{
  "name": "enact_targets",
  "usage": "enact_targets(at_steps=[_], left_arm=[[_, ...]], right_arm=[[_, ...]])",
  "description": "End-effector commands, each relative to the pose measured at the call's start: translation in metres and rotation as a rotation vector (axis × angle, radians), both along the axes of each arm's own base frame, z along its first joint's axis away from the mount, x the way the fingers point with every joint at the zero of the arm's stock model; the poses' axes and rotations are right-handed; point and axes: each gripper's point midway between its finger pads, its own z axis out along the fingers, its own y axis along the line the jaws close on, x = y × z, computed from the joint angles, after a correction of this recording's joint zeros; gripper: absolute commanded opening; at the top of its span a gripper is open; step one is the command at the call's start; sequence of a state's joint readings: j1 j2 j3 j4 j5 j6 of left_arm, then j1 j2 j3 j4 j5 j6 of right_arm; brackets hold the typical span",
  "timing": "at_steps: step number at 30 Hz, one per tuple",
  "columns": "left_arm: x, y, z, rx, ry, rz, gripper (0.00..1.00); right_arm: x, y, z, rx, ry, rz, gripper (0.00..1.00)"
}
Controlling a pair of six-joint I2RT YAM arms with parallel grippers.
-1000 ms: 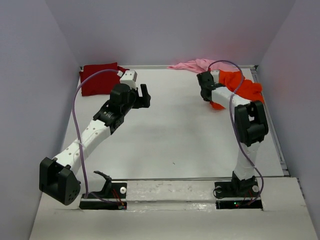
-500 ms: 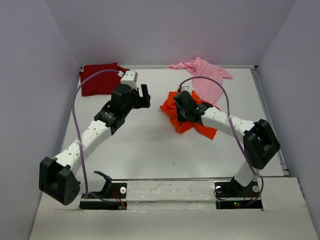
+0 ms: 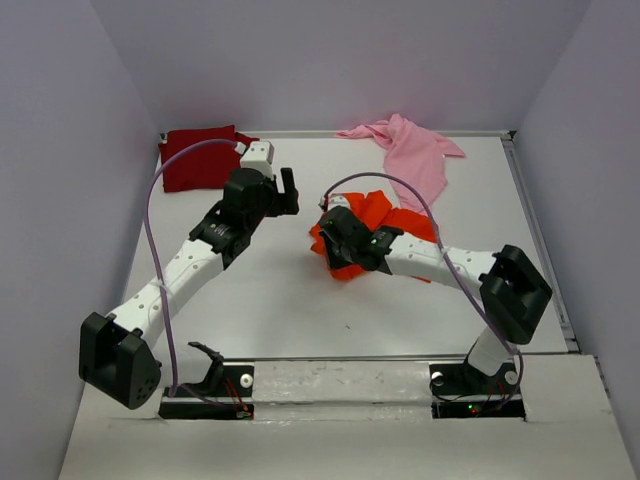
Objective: Fold and stack the t-shirts
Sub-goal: Move the tshirt to the center of the board
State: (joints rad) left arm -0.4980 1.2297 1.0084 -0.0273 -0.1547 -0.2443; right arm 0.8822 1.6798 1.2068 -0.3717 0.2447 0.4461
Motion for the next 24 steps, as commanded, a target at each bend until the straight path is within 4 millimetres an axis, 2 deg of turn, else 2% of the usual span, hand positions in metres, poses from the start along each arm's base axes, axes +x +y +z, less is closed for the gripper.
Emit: enact_targets(at_steps=[1,3,6,9,11,12,13,14,15,16,19,20,23,24], left_arm=[[0.008,0.006,0.014,-0.015,-0.043,0.024,0.91],[0.008,0.009,0.015,-0.016,-0.046,0.033,0.91],[0.008,0.011,0.018,-0.017,-0.052,0.034,0.91],[0.008,0.013,0.017,-0.013,-0.054,0.045,0.91],[0.008,0.014,0.018,-0.012,-0.056,0.049,0.91],[0.008,0.014,0.019,-0.015,-0.06,0.051,0.91],[0.007,0.015,0.02,-0.015,-0.06,0.051,0.91],[0.007,0.015,0.02,-0.015,-0.062,0.054,0.91],[0.007,0.016,0.021,-0.014,-0.065,0.055,0.91],[0.006,0.016,0.021,-0.014,-0.064,0.058,0.91],[0.007,0.016,0.017,-0.017,-0.054,0.06,0.91],[0.007,0.012,0.015,-0.026,-0.045,0.046,0.91],[0.009,0.008,0.011,-0.033,-0.03,0.038,0.91],[0.008,0.007,0.01,-0.032,-0.027,0.035,0.91]], right_arm=[[-0.024,0.044,0.002,0.08,0.005,0.074,0.0],[-0.033,0.059,-0.004,0.094,0.02,0.094,0.0],[-0.031,0.072,-0.011,0.073,0.012,0.1,0.0],[-0.026,0.067,-0.014,0.03,0.0,0.077,0.0],[-0.018,0.056,-0.004,0.017,-0.054,0.028,0.0],[-0.017,0.053,0.0,0.011,-0.07,0.026,0.05],[-0.015,0.049,0.005,0.002,-0.087,0.021,0.19],[-0.012,0.042,0.014,-0.011,-0.119,0.007,0.27],[-0.011,0.038,0.018,-0.025,-0.135,0.004,0.39],[-0.008,0.033,0.022,-0.043,-0.154,-0.008,0.45],[0.008,-0.001,0.034,-0.161,-0.244,-0.099,0.5],[0.01,-0.015,0.034,-0.205,-0.239,-0.115,0.51],[0.01,-0.033,0.036,-0.24,-0.247,-0.156,0.52],[0.008,-0.046,0.038,-0.25,-0.244,-0.174,0.52]])
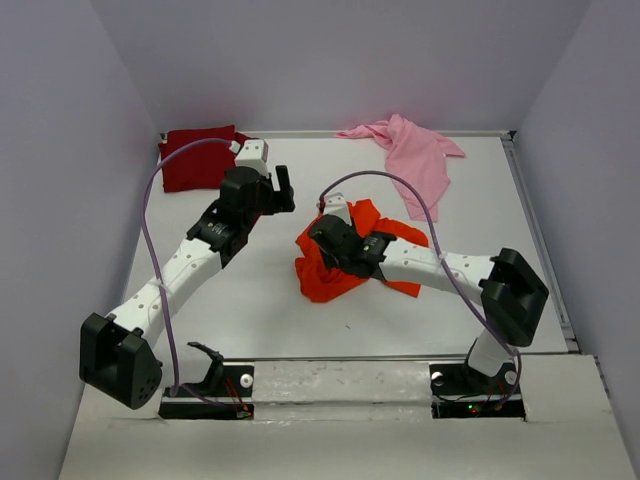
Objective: Fold and stack the t-shirts
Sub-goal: Move the tshirt to the center of the board
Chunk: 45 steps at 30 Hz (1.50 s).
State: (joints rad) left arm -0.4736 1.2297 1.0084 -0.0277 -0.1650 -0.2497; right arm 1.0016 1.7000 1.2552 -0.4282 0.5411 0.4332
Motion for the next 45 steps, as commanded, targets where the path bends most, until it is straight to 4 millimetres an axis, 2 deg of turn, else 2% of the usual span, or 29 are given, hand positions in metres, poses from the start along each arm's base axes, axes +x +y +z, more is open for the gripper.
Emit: enact_targets(at_steps=[1,3,7,9,13,14,20,24,32,45], left_arm=[[0.004,-0.003,0.009,-0.032,-0.025,-0.002,0.91],[0.004,-0.002,0.008,-0.028,-0.025,0.003,0.91],[0.003,-0.005,0.008,-0.036,-0.022,-0.011,0.91],[0.003,-0.005,0.01,-0.041,-0.023,-0.013,0.91],[0.002,-0.007,0.008,-0.042,-0.02,-0.024,0.91],[0.002,-0.008,0.007,-0.042,-0.017,-0.033,0.91],[0.001,-0.008,0.008,-0.041,-0.019,-0.032,0.91],[0.002,-0.007,0.008,-0.038,-0.02,-0.028,0.91],[0.002,-0.007,0.009,-0.035,-0.022,-0.026,0.91],[0.004,-0.003,0.011,-0.022,-0.032,-0.009,0.91]], right_arm=[[0.01,-0.051,0.025,-0.093,-0.096,-0.127,0.53],[0.012,-0.081,0.023,-0.114,-0.09,-0.194,0.54],[0.017,-0.113,0.005,-0.123,-0.049,-0.252,0.53],[0.027,-0.123,0.0,-0.126,-0.044,-0.276,0.52],[0.045,-0.115,-0.006,-0.111,-0.042,-0.263,0.51],[0.051,-0.114,-0.015,-0.124,-0.027,-0.259,0.51],[0.068,-0.09,-0.032,-0.129,-0.002,-0.22,0.49],[0.074,-0.079,-0.044,-0.126,0.023,-0.198,0.49],[0.079,-0.072,-0.06,-0.13,0.059,-0.181,0.49],[0.081,-0.064,-0.027,-0.045,0.019,-0.17,0.5]])
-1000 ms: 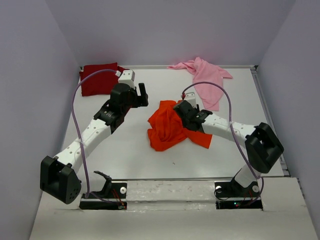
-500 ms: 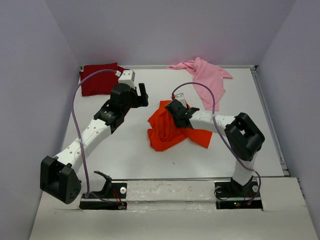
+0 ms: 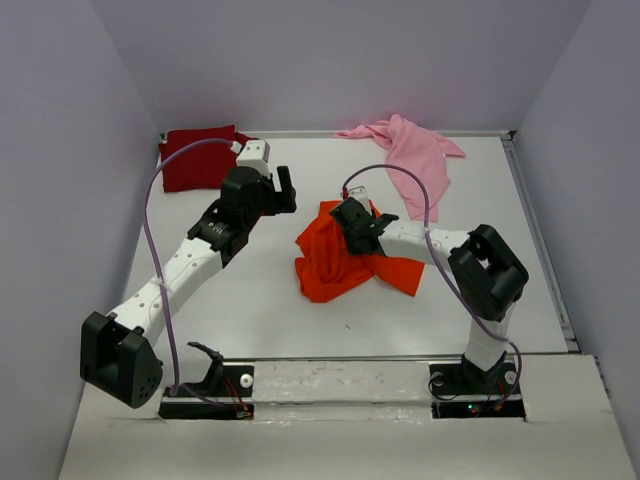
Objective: Fold and stack the t-shirts
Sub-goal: Move the tshirt to the center of the board
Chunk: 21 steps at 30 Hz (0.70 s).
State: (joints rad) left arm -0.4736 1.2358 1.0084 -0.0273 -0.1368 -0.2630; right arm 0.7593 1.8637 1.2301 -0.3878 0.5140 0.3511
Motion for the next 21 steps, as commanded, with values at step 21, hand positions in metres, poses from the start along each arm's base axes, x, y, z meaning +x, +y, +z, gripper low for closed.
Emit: enact_targets(at_steps=[21], left_arm=[[0.006,0.004,0.014,-0.008,-0.045,0.013,0.91]], right_arm=[[0.002,0.008,-0.017,0.045,0.015,-0.005,0.31]])
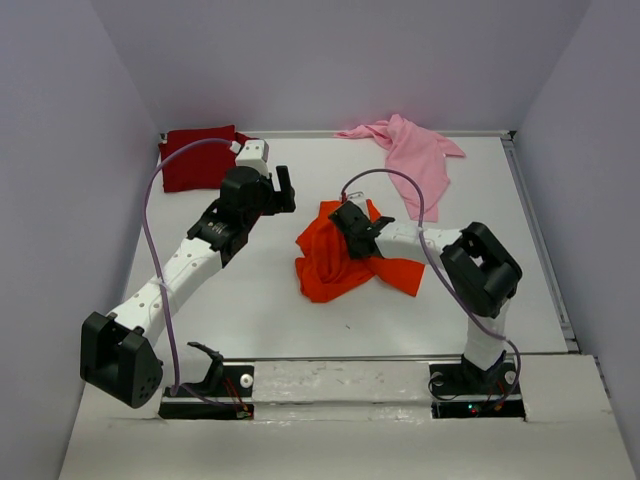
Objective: Fold and stack the t-shirts
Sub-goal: Move the tshirt to the center of the board
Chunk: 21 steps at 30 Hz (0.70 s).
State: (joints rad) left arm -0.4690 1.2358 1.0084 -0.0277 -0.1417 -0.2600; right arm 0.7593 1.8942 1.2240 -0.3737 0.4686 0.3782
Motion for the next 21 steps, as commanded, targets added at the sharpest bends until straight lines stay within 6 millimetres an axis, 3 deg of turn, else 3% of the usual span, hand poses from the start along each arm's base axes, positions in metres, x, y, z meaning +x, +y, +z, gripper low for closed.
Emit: enact_targets(at_steps=[1,2,4,6,10,14,15,17,18,21], left_arm=[[0.005,0.002,0.013,-0.012,-0.043,0.007,0.91],[0.005,0.002,0.013,-0.014,-0.044,0.007,0.91],[0.005,0.002,0.014,-0.012,-0.044,0.007,0.91],[0.005,0.002,0.014,-0.014,-0.045,0.009,0.91],[0.004,0.001,0.014,-0.015,-0.044,0.004,0.91],[0.004,0.001,0.014,-0.015,-0.044,0.004,0.91],[0.004,0.001,0.016,-0.017,-0.047,0.003,0.91],[0.004,0.002,0.017,-0.02,-0.049,0.004,0.91],[0.004,0.002,0.018,-0.022,-0.052,0.004,0.91],[0.003,0.002,0.02,-0.026,-0.057,0.006,0.91]], right_arm=[[0.007,0.0,-0.001,0.013,-0.032,-0.009,0.27],[0.007,-0.001,0.0,0.009,-0.038,-0.012,0.22],[0.006,-0.001,0.006,0.022,-0.045,-0.008,0.01],[0.005,0.0,0.012,0.036,-0.052,-0.002,0.0],[0.005,0.005,0.043,0.089,-0.089,0.027,0.0],[0.003,0.004,0.087,0.097,-0.125,0.077,0.0],[0.007,0.008,0.11,0.121,-0.16,0.084,0.0],[0.004,0.013,0.131,0.141,-0.172,0.112,0.0],[0.003,0.014,0.153,0.163,-0.193,0.122,0.0],[-0.004,0.019,0.178,0.224,-0.206,0.156,0.0]])
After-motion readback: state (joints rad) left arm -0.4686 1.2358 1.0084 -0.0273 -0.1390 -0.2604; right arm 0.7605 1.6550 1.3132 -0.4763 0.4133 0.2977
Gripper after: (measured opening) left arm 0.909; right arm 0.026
